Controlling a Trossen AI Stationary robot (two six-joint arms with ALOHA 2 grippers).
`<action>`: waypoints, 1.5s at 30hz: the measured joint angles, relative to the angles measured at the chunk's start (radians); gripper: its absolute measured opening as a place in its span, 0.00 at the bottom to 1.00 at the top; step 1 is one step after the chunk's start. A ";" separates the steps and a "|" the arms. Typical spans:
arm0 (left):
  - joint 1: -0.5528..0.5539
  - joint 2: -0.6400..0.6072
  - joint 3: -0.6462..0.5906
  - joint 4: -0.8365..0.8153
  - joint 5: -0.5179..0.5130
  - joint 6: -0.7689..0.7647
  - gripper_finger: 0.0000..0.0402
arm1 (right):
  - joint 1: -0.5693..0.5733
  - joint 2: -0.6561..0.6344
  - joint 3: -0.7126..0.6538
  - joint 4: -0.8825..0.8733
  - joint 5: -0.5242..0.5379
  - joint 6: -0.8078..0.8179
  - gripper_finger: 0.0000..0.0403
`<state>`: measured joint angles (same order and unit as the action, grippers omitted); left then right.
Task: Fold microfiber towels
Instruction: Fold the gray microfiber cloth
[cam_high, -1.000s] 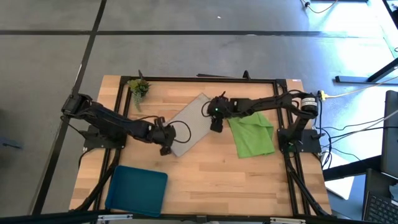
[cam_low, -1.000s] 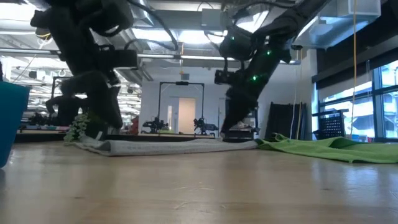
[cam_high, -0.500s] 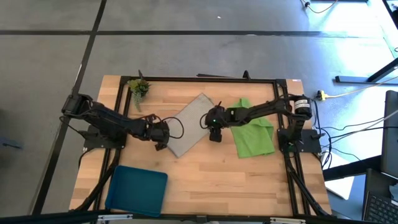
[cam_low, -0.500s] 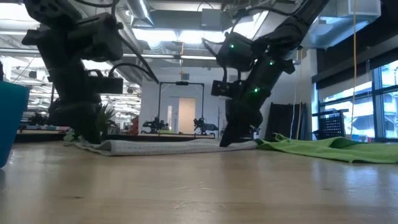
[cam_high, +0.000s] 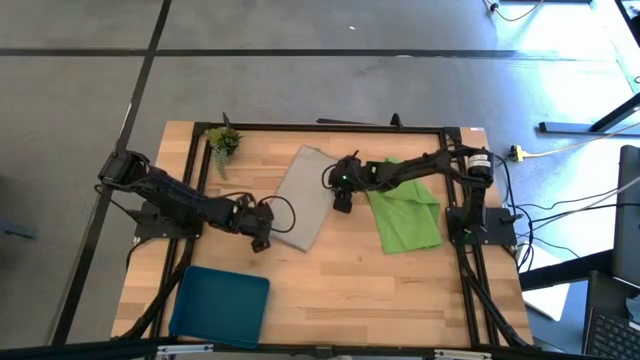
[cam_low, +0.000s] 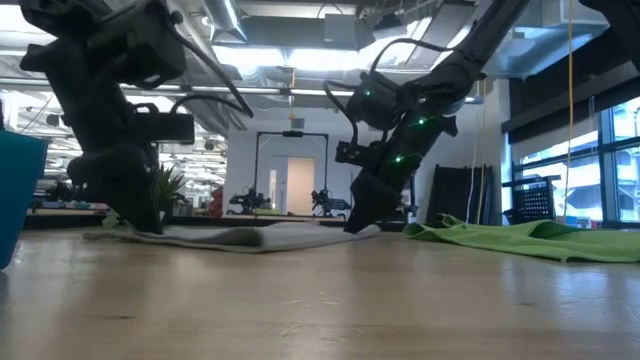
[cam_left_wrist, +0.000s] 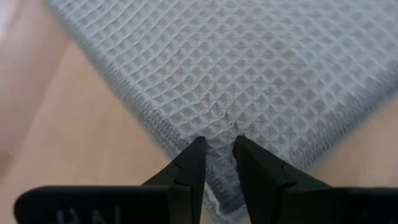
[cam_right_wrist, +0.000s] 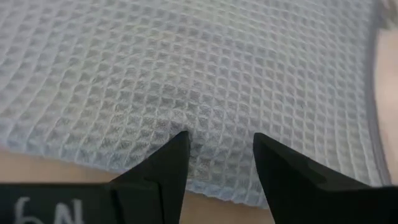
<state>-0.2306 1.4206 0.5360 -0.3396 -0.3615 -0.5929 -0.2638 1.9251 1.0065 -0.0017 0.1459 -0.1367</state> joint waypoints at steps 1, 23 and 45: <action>-0.006 0.001 0.000 0.011 0.004 -0.002 0.21 | -0.006 0.001 0.000 0.009 0.001 -0.006 0.45; -0.034 -0.092 0.079 -0.002 -0.057 0.131 0.21 | 0.000 -0.159 0.053 -0.084 -0.082 0.046 0.45; -0.021 -0.018 -0.026 0.047 -0.025 -0.007 0.21 | 0.087 0.027 0.053 -0.058 -0.120 0.073 0.45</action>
<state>-0.2520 1.4026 0.5095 -0.2927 -0.3862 -0.5999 -0.1769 1.9518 1.0599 -0.0596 0.0264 -0.0633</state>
